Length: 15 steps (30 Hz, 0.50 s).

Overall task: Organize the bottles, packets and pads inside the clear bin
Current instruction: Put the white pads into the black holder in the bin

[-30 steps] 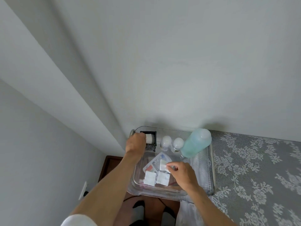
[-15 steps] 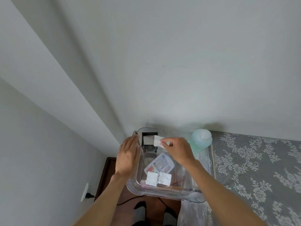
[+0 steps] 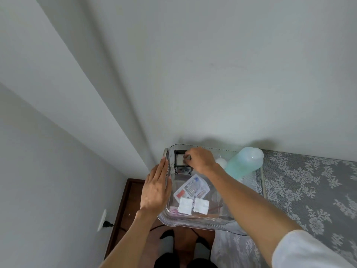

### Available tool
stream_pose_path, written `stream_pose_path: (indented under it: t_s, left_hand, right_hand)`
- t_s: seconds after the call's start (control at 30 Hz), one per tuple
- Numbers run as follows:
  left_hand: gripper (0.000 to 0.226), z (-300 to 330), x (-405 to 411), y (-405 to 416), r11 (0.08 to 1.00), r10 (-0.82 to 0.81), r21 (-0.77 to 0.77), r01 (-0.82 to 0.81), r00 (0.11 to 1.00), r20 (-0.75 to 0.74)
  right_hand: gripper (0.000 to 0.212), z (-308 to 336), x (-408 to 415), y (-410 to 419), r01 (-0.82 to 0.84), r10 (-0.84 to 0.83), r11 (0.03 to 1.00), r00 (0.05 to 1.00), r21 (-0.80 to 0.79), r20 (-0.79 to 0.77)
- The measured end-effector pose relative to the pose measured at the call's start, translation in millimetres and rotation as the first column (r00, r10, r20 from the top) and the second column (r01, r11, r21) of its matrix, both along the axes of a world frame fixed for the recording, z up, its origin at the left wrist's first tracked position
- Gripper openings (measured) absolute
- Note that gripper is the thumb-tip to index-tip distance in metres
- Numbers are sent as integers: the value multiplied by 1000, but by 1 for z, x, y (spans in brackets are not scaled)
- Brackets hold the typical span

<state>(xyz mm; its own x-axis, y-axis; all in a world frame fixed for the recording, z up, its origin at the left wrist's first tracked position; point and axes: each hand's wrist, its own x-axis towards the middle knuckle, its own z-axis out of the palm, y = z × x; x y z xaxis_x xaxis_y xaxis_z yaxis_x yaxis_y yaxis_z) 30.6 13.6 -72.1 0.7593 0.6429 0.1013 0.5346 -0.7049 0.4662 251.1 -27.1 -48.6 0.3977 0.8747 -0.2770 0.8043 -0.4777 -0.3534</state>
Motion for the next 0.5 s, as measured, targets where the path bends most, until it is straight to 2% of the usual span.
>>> stream_pose_path:
  t_s: [0.07, 0.17, 0.27, 0.37, 0.43, 0.5]
  left_hand:
    - [55, 1, 3, 6, 1000, 2, 16, -2, 1000, -16]
    - [53, 6, 5, 10, 996, 39, 75, -37, 999, -18]
    - [41, 10, 7, -8, 978, 84, 178, -107, 988, 133]
    - [32, 2, 12, -38, 964, -137, 251, 86, 971, 195]
    - [24, -9, 16, -58, 959, -253, 170, 226, 955, 153]
    - [21, -18, 20, -69, 982, -180, -61, 181, 983, 28]
  right_hand:
    - [27, 7, 3, 0, 20, -18, 999, 999, 46, -32]
    - [22, 17, 2, -20, 97, -80, 975, 992, 199, -94]
    - [19, 13, -7, -70, 178, -139, 946, 978, 271, -154]
    - [21, -8, -18, -119, 257, -223, 948, 957, 188, -184]
    - [23, -25, -26, -147, 294, -270, 950, 942, 104, -201]
    - [22, -40, -32, -166, 317, -309, 948, 926, 6, -216]
